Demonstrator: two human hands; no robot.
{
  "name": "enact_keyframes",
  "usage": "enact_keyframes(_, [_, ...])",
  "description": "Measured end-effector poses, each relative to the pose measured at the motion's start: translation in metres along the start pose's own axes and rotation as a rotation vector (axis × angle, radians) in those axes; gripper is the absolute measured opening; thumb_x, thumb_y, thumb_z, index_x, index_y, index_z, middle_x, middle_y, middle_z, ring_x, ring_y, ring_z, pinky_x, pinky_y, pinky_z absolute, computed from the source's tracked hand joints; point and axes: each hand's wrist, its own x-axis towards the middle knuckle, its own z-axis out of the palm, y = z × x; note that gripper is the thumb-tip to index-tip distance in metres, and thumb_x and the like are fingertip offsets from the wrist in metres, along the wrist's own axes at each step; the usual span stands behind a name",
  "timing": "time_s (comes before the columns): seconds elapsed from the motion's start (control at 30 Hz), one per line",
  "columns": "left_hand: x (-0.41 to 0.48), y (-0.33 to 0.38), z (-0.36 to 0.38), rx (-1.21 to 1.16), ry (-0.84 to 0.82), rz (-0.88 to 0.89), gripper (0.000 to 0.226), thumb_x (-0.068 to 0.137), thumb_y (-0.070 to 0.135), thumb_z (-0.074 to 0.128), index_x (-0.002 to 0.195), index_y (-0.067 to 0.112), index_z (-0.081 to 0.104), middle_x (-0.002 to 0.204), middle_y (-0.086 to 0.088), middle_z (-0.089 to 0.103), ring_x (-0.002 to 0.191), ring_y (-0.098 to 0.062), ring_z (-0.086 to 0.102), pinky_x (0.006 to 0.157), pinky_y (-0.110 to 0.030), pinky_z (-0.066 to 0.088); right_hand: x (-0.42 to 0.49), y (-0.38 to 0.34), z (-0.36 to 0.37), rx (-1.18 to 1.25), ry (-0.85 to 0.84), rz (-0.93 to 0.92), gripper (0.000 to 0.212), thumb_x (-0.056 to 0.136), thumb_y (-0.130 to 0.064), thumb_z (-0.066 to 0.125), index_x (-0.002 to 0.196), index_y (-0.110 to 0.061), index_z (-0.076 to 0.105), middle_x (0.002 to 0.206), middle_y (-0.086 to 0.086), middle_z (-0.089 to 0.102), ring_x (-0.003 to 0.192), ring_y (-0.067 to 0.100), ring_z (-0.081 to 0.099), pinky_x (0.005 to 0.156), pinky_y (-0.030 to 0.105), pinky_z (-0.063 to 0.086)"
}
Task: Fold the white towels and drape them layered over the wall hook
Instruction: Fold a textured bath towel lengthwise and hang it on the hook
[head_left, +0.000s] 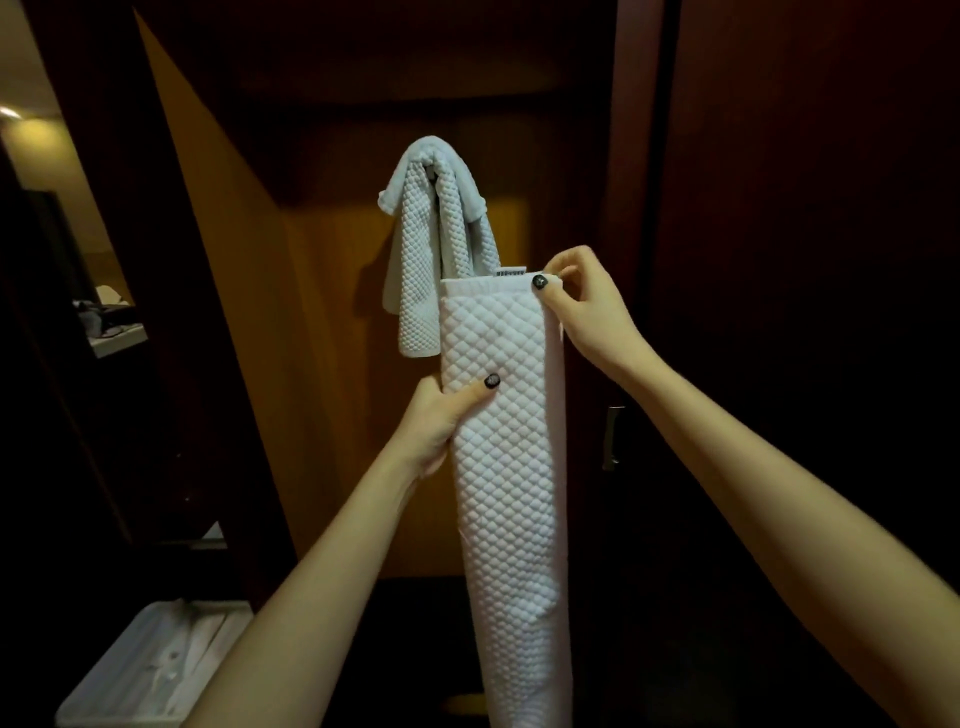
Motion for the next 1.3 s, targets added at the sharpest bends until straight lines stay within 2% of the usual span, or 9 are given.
enact_keyframes(0.13, [0.008,0.014,0.011,-0.049,-0.017,0.036,0.047,0.077,0.015,0.074,0.12,0.002,0.061,0.112,-0.011,0.072,0.103,-0.027,0.069,0.074,-0.034,0.058,-0.048,0.035,0.005,0.197,-0.028,0.152,0.041,0.096,-0.019,0.061,0.134,-0.008,0.049,0.128,0.003,0.059,0.117,0.018,0.059,0.096,0.029,0.051])
enact_keyframes(0.23, [0.012,0.026,0.014,-0.079,-0.011,0.028,0.041,0.077,0.013,0.076,0.115,0.003,0.062,0.107,-0.01,0.073,0.099,-0.025,0.071,0.071,-0.033,0.059,-0.098,0.065,0.018,0.263,-0.063,0.266,0.02,0.096,-0.016,0.059,0.115,-0.013,0.063,0.111,0.002,0.07,0.103,0.021,0.067,0.083,0.027,0.055])
enact_keyframes(0.43, [0.021,0.047,0.019,-0.092,0.087,0.063,0.037,0.084,0.008,0.068,0.119,-0.002,0.06,0.105,-0.011,0.073,0.098,-0.026,0.071,0.069,-0.033,0.059,-0.12,0.081,0.025,0.258,-0.048,0.249,0.024,0.092,-0.027,0.068,0.114,-0.022,0.064,0.109,-0.009,0.07,0.104,0.005,0.065,0.091,0.026,0.053])
enact_keyframes(0.7, [0.019,0.048,0.022,-0.096,0.089,0.085,0.048,0.082,0.008,0.07,0.126,-0.005,0.055,0.116,-0.016,0.068,0.104,-0.029,0.068,0.074,-0.036,0.059,-0.126,0.084,0.021,0.249,-0.04,0.227,0.008,0.089,-0.027,0.07,0.092,-0.026,0.063,0.079,-0.01,0.063,0.079,0.004,0.063,0.071,0.021,0.053])
enact_keyframes(0.77, [0.018,0.047,0.025,-0.104,0.079,0.09,0.056,0.077,0.011,0.072,0.128,-0.006,0.053,0.118,-0.017,0.067,0.106,-0.029,0.068,0.074,-0.036,0.059,-0.132,0.084,0.022,0.257,-0.078,0.223,0.003,0.093,-0.026,0.066,0.094,-0.025,0.064,0.089,-0.013,0.069,0.086,0.003,0.067,0.072,0.024,0.055])
enact_keyframes(0.93, [0.022,0.051,0.027,-0.12,0.08,0.109,0.049,0.08,0.009,0.071,0.125,-0.004,0.055,0.113,-0.014,0.07,0.104,-0.027,0.069,0.074,-0.035,0.059,-0.147,0.08,0.023,0.155,0.022,0.144,0.043,0.095,-0.022,0.063,0.135,-0.026,0.048,0.116,-0.011,0.063,0.106,0.0,0.061,0.083,0.016,0.053])
enact_keyframes(1.07, [0.026,0.054,0.025,-0.126,0.104,0.108,0.039,0.08,0.011,0.072,0.115,0.001,0.061,0.105,-0.01,0.074,0.1,-0.026,0.07,0.072,-0.035,0.059,-0.155,0.083,0.029,0.294,-0.009,0.303,0.047,0.09,-0.023,0.07,0.131,-0.023,0.048,0.109,-0.012,0.07,0.104,0.002,0.066,0.085,0.022,0.056])
enact_keyframes(1.2, [0.03,0.059,0.024,-0.12,0.111,0.122,0.033,0.083,0.01,0.072,0.114,0.003,0.061,0.106,-0.01,0.073,0.102,-0.027,0.07,0.073,-0.036,0.059,-0.15,0.083,0.028,0.251,-0.051,0.268,0.011,0.095,-0.025,0.064,0.101,-0.016,0.067,0.1,-0.002,0.071,0.096,0.009,0.068,0.085,0.037,0.057])
enact_keyframes(1.3, [0.029,0.065,0.028,-0.141,0.097,0.095,0.04,0.086,0.009,0.069,0.123,0.0,0.057,0.113,-0.013,0.071,0.105,-0.028,0.068,0.075,-0.037,0.059,-0.137,0.089,0.017,0.237,-0.117,0.275,0.018,0.096,-0.026,0.061,0.104,-0.016,0.073,0.13,-0.005,0.057,0.119,0.005,0.055,0.102,0.035,0.048])
